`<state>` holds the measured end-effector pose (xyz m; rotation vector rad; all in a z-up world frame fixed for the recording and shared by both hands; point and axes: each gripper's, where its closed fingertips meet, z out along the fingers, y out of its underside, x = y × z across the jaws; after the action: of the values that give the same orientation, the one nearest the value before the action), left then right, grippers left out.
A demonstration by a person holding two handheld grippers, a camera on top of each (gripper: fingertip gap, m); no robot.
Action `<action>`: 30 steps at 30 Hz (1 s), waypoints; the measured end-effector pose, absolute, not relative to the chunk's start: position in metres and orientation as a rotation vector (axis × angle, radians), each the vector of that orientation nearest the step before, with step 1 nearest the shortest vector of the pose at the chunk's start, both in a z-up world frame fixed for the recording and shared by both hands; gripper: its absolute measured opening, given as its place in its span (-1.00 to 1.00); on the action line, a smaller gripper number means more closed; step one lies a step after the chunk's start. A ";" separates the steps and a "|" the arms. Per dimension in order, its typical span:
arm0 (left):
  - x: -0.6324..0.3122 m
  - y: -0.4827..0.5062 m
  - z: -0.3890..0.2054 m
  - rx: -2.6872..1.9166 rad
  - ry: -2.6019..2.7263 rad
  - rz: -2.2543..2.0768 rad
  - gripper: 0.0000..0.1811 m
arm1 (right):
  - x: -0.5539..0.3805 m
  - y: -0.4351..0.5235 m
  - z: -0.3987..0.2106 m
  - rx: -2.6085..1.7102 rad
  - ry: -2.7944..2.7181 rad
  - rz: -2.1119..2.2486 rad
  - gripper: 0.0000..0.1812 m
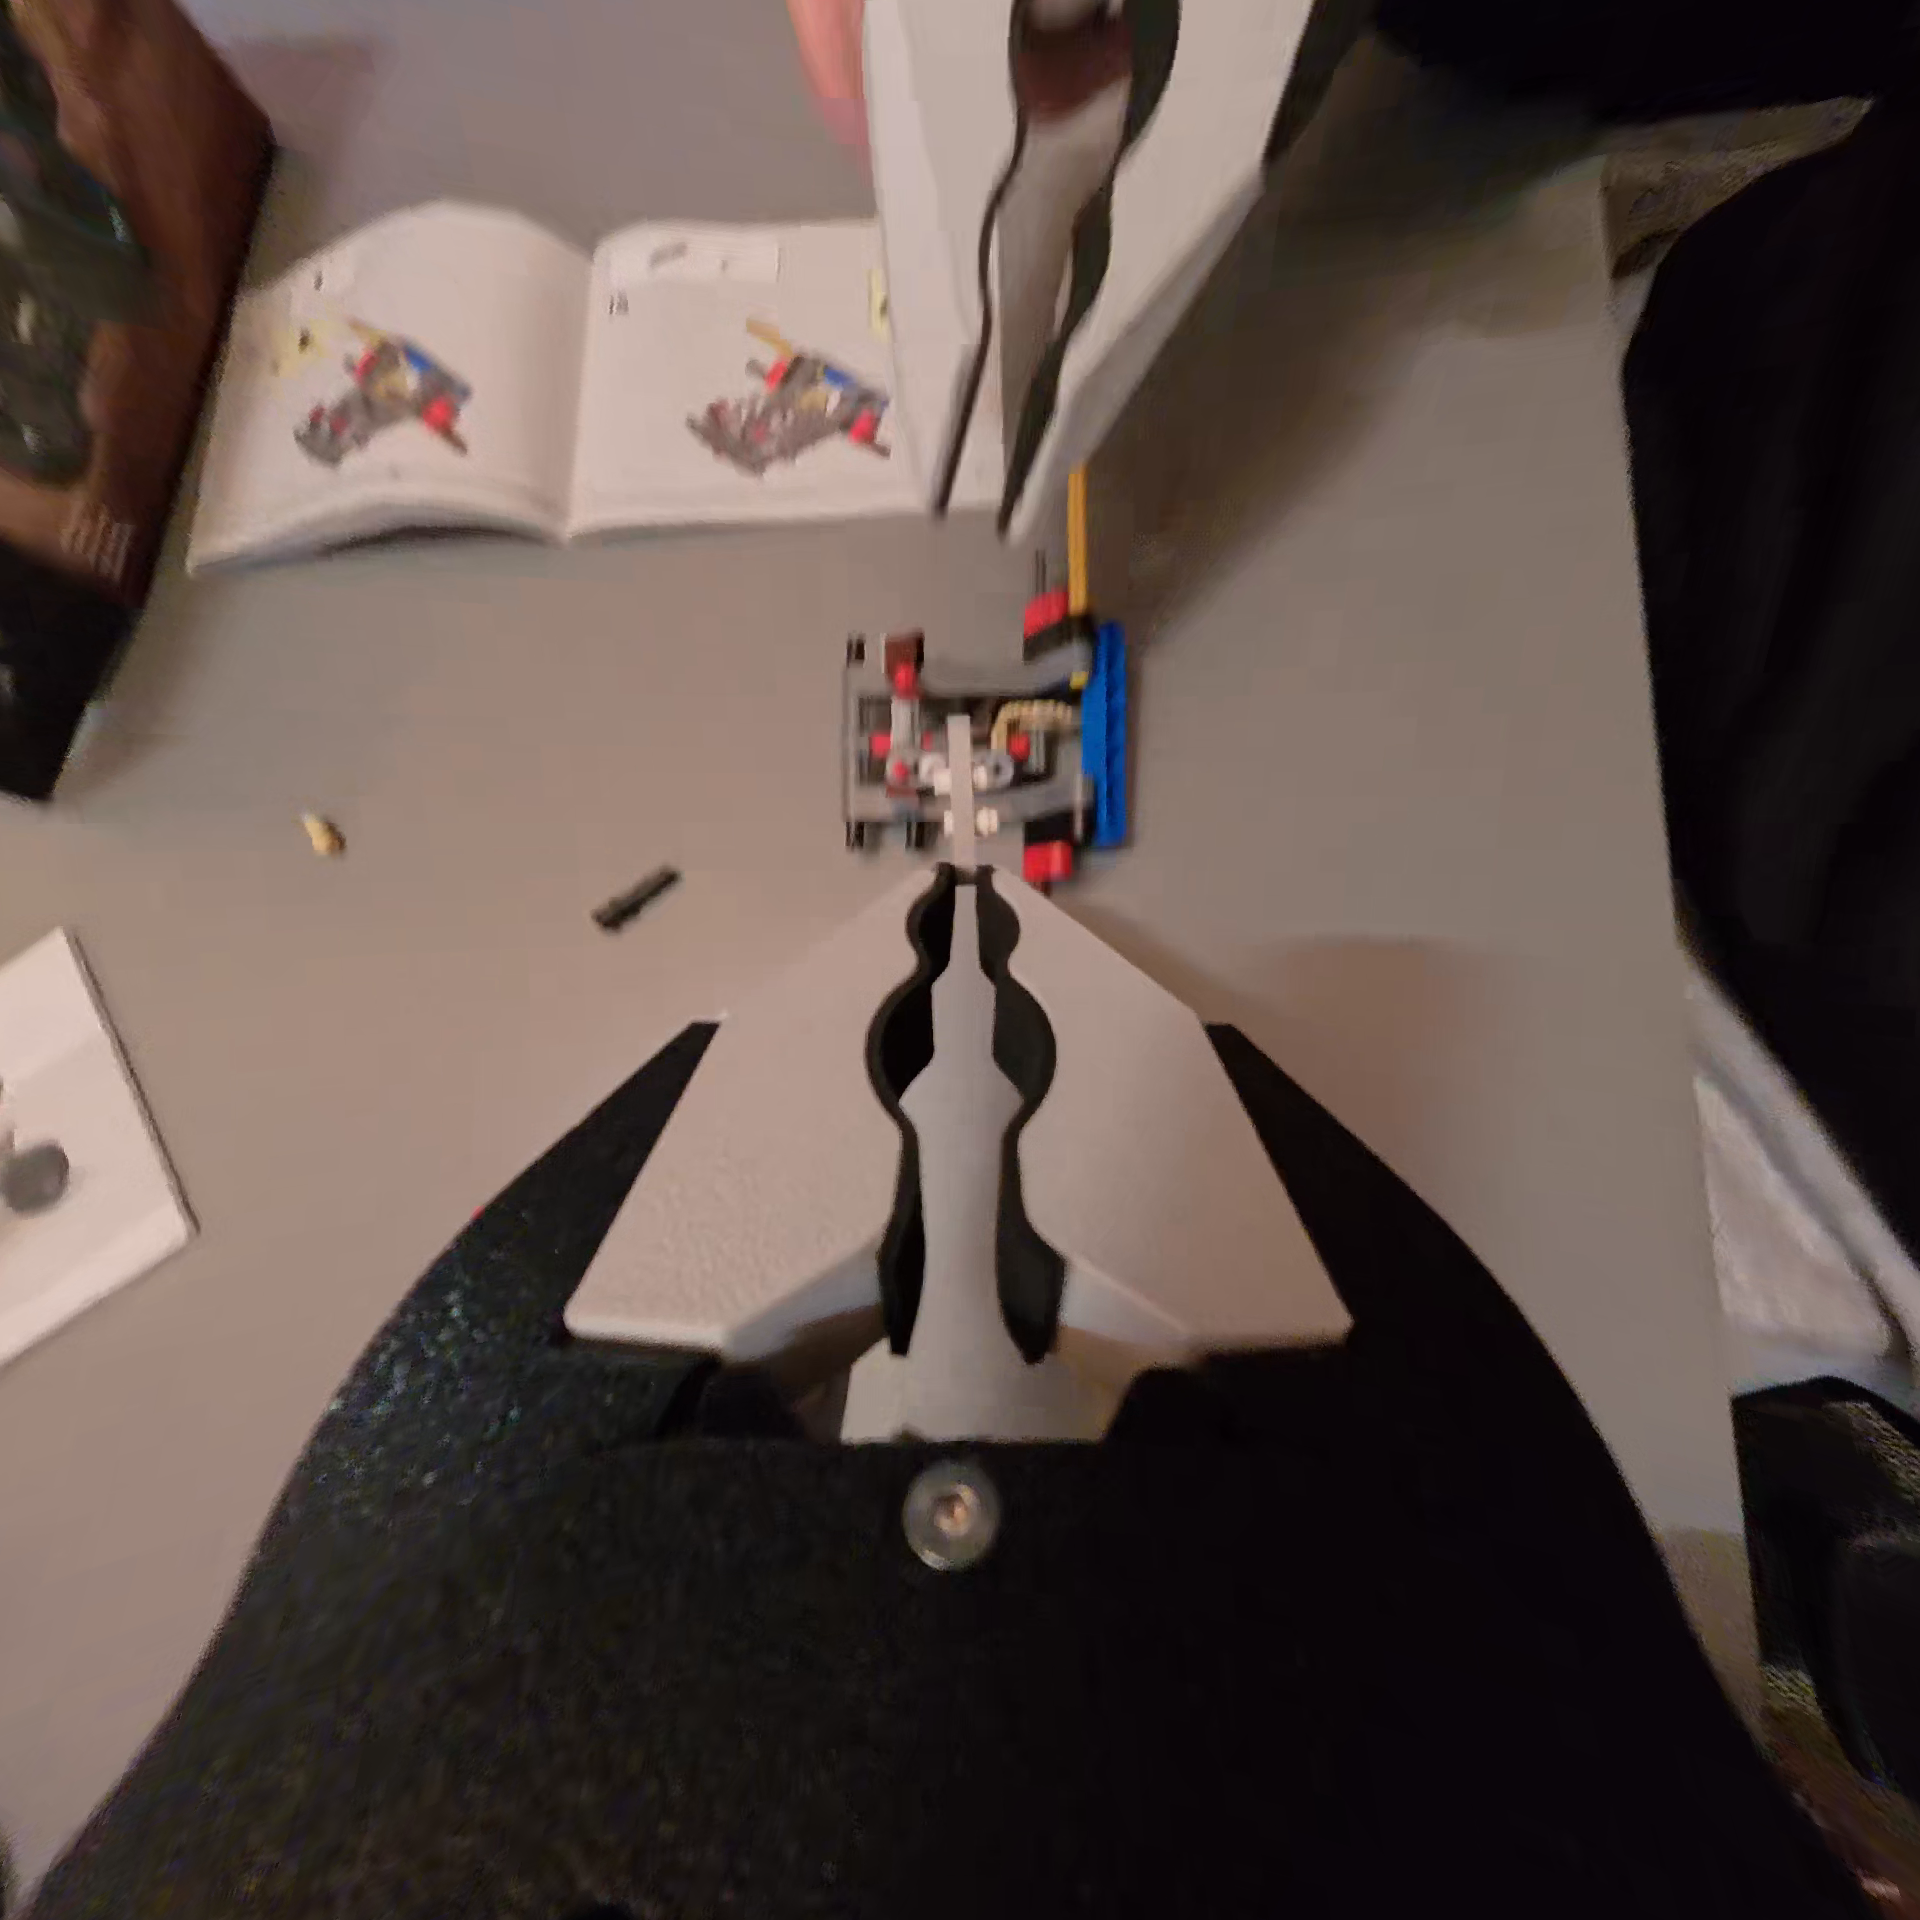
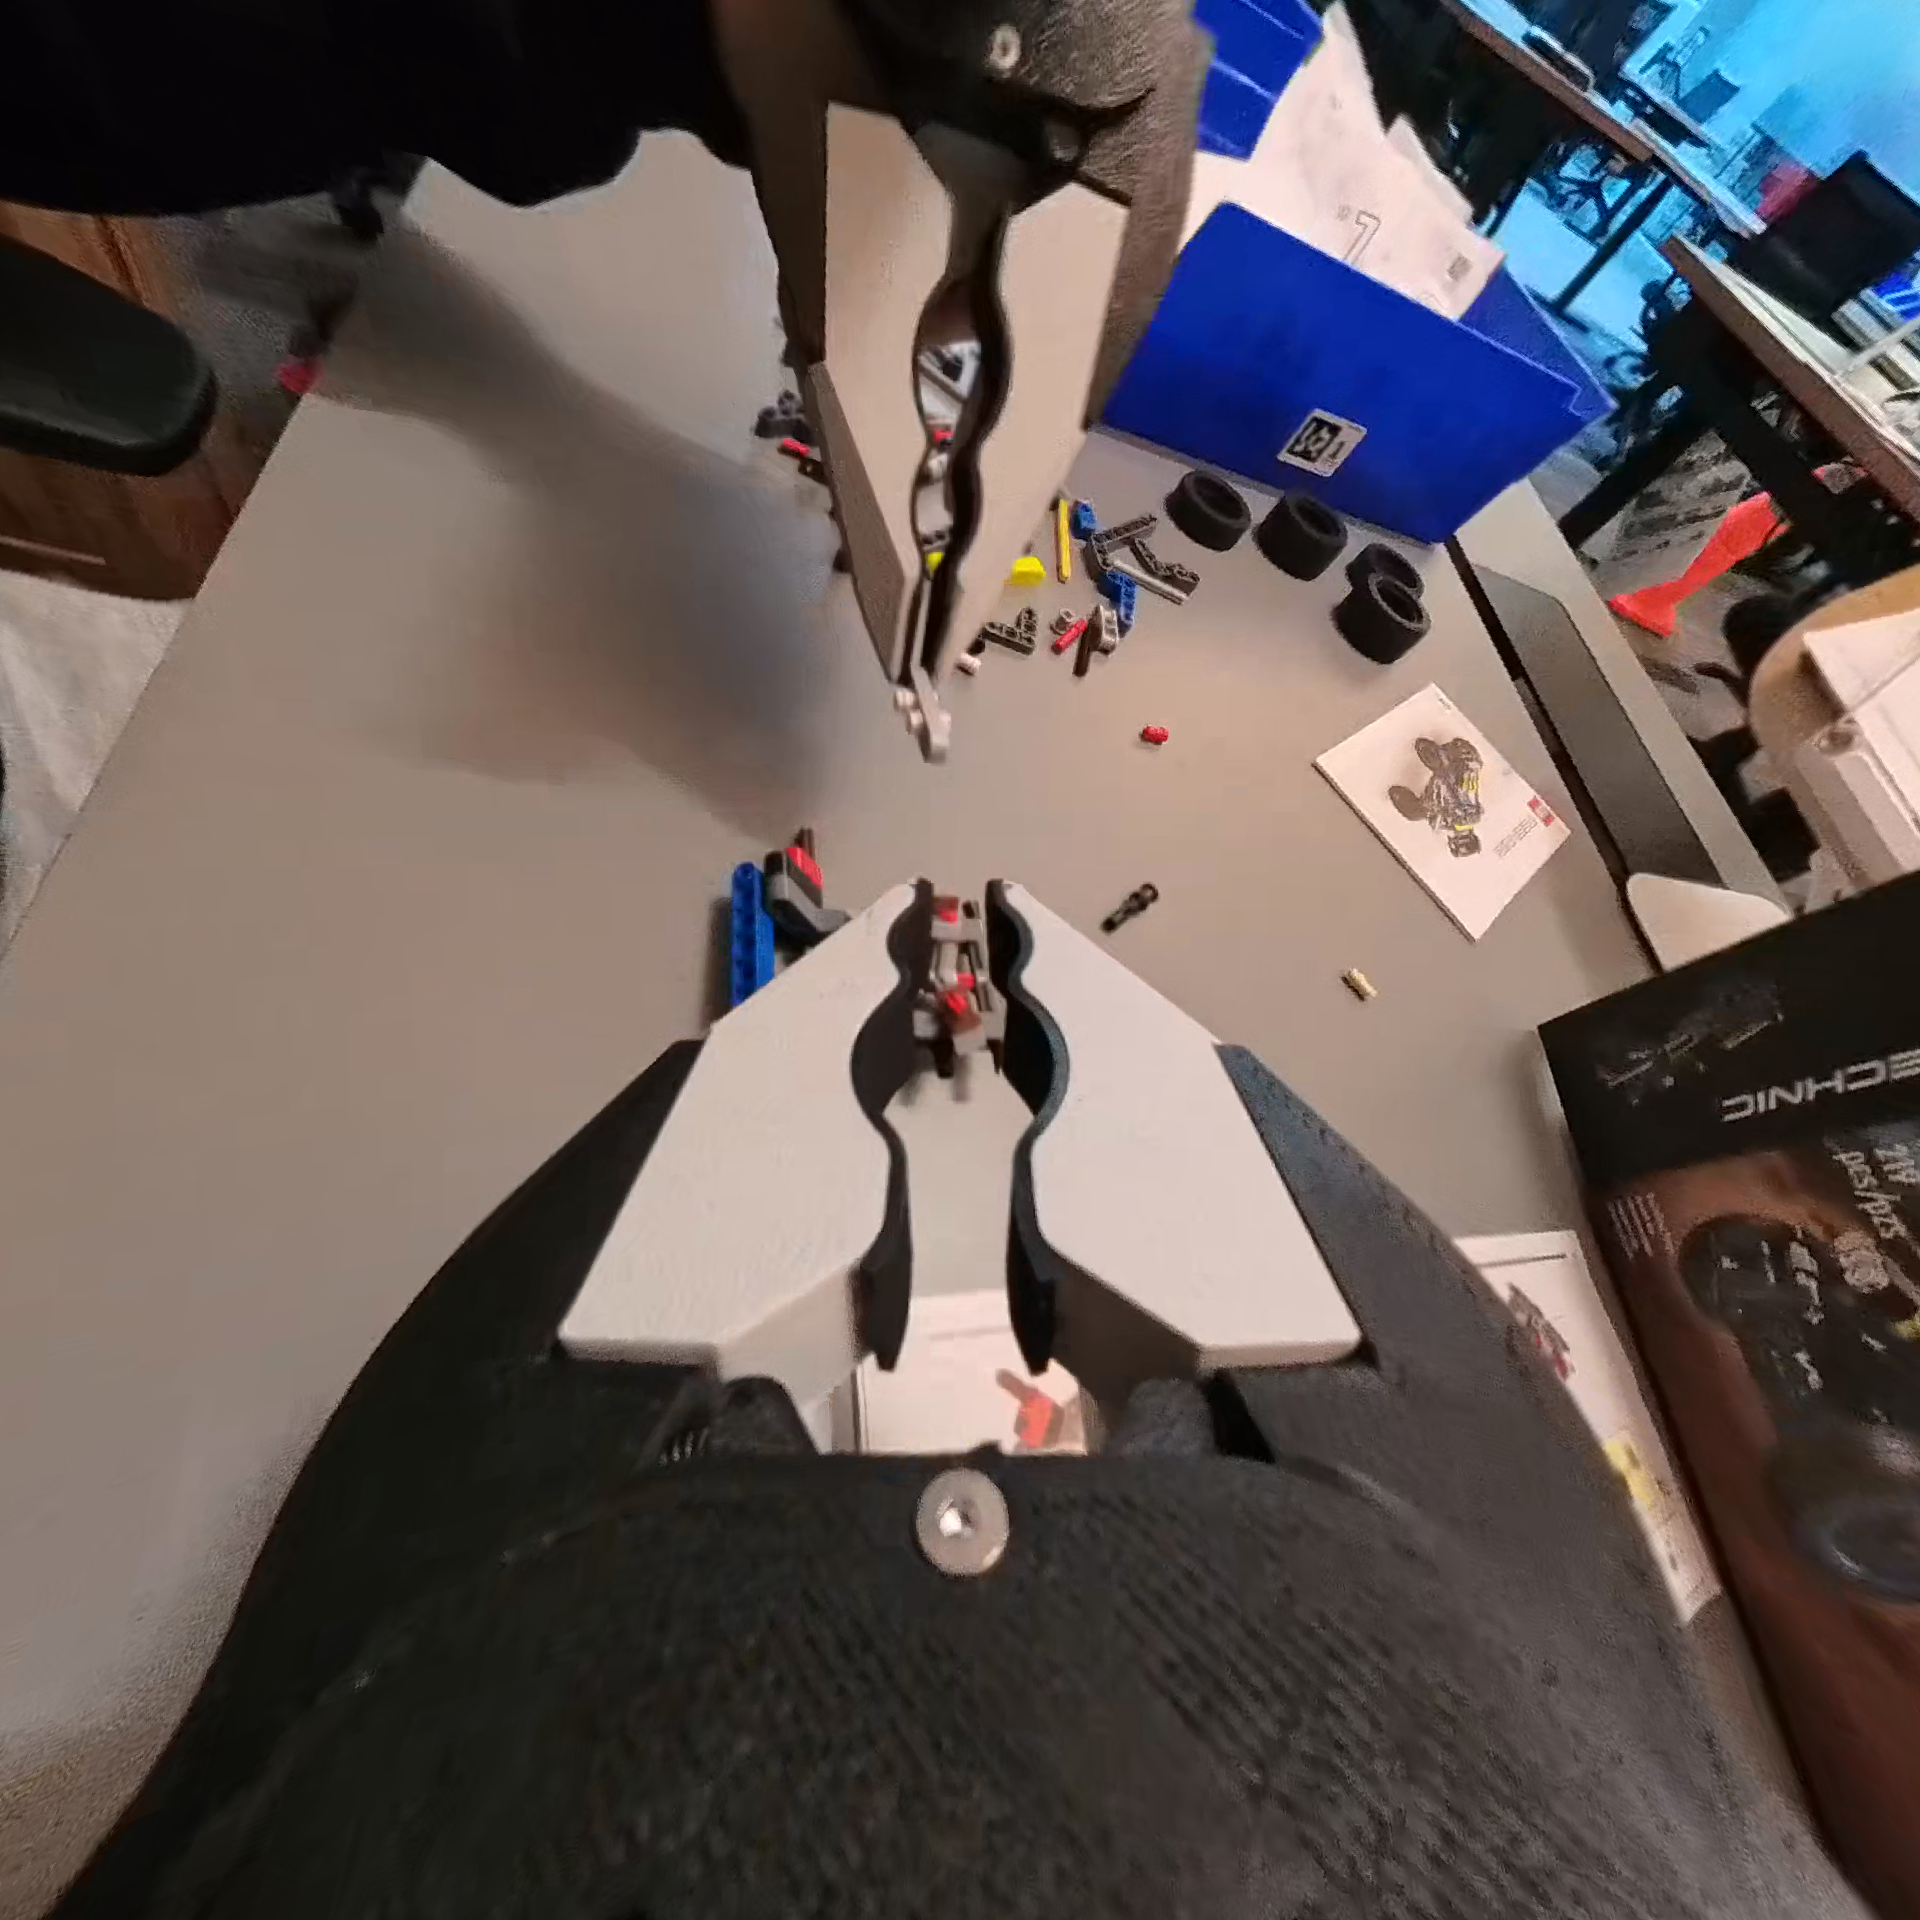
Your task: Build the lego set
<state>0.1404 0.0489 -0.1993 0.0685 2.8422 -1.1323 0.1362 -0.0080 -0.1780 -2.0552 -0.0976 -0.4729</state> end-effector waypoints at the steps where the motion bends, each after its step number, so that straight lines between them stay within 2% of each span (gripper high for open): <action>1: 0.138 0.041 -0.194 0.098 2.838 -1.155 -0.99 | 0.136 -0.004 -0.179 -2.056 -0.096 -0.481 -0.92; 3: 0.135 0.028 -0.188 0.159 2.830 -1.170 -0.99 | 0.135 0.001 -0.182 -2.044 -0.081 -0.462 -0.84; 6: 0.132 0.017 -0.187 0.211 2.826 -1.149 -0.99 | 0.131 0.000 -0.184 -2.033 -0.071 -0.399 -0.84; 10: 0.131 0.012 -0.189 0.241 2.828 -1.094 -0.99 | 0.129 -0.001 -0.181 -2.016 -0.094 -0.402 -0.97; 16: 0.133 0.010 -0.189 0.234 2.811 -1.054 -0.99 | 0.130 -0.003 -0.186 -2.033 -0.111 -0.424 -0.99; 20: 0.140 0.007 -0.181 0.168 2.733 -1.126 -0.98 | 0.138 -0.005 -0.179 -1.973 -0.060 -0.442 -0.99; 22: 0.145 0.006 -0.174 0.089 2.674 -1.194 -0.84 | 0.143 -0.007 -0.175 -1.933 -0.006 -0.422 -0.99; 25: 0.142 0.001 -0.166 -0.020 2.606 -1.348 -0.77 | 0.147 -0.008 -0.167 -1.854 0.070 -0.369 -0.98; 30: 0.149 0.001 -0.164 -0.221 2.500 -1.497 -0.79 | 0.146 -0.006 -0.161 -1.765 0.154 -0.220 -0.98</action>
<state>0.1486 0.0011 -0.1639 -0.2206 2.5002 -1.4973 0.1457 -0.0062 -0.1611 -1.7648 0.1541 -0.2198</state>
